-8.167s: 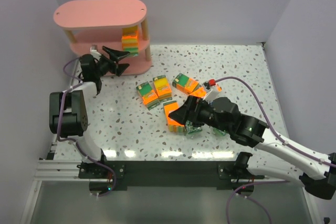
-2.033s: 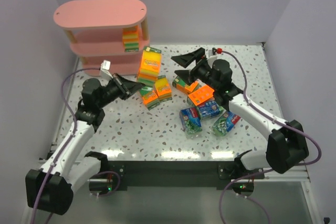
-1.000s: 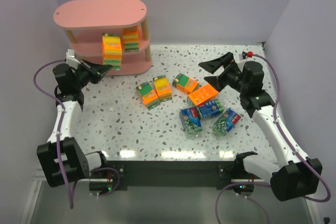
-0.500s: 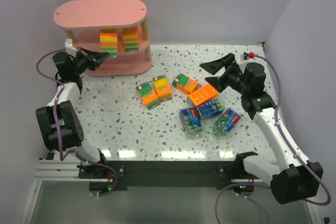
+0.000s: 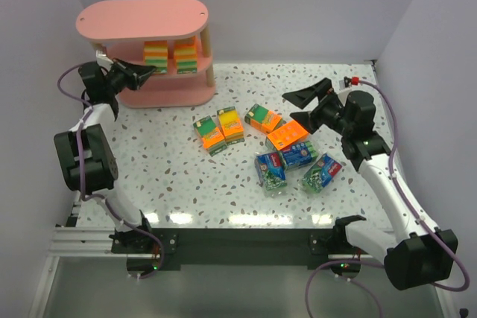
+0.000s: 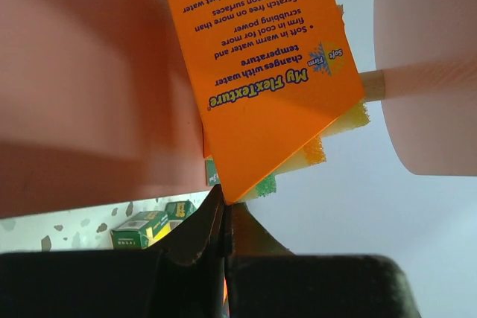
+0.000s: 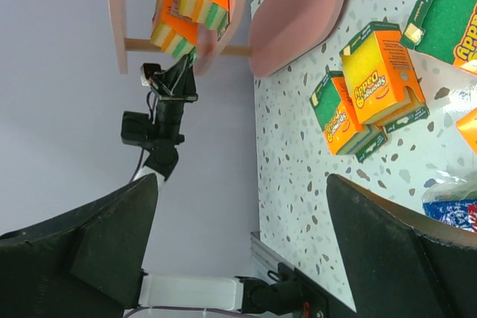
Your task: Place and organize the cleaning sponges onto the shelf
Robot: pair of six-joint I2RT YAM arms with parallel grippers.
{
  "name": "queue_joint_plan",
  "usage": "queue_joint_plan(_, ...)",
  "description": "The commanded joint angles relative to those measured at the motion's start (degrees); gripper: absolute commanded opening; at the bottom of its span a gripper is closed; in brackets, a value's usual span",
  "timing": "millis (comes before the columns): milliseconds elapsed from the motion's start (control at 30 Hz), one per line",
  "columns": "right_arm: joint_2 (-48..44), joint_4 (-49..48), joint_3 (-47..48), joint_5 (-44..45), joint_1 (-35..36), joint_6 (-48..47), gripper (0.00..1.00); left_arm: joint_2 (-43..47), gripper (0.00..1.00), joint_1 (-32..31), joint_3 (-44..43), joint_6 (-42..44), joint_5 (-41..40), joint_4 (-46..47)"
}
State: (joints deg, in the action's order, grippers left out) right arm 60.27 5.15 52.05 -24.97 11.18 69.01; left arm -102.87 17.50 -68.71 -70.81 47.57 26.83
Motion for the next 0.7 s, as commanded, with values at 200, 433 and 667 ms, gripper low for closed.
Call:
queue_joint_plan(200, -0.94, -1.81, -0.99, -1.48, -0.46, 0.24, 0.99, -2.51, 0.0, -3.35, -5.74, 2.51, 0.16, -3.36)
queue_joint_plan(433, -1.12, -1.37, -0.81, -1.92, -0.46, -0.11, 0.99, -3.13, 0.13, -3.43, -4.86, 2.43, -1.69, -4.59)
queue_joint_plan(667, -1.38, -1.28, -1.07, -2.1, -0.46, -0.11, 0.99, -3.74, 0.45, -3.35, -4.42, 1.99, -2.31, -4.07)
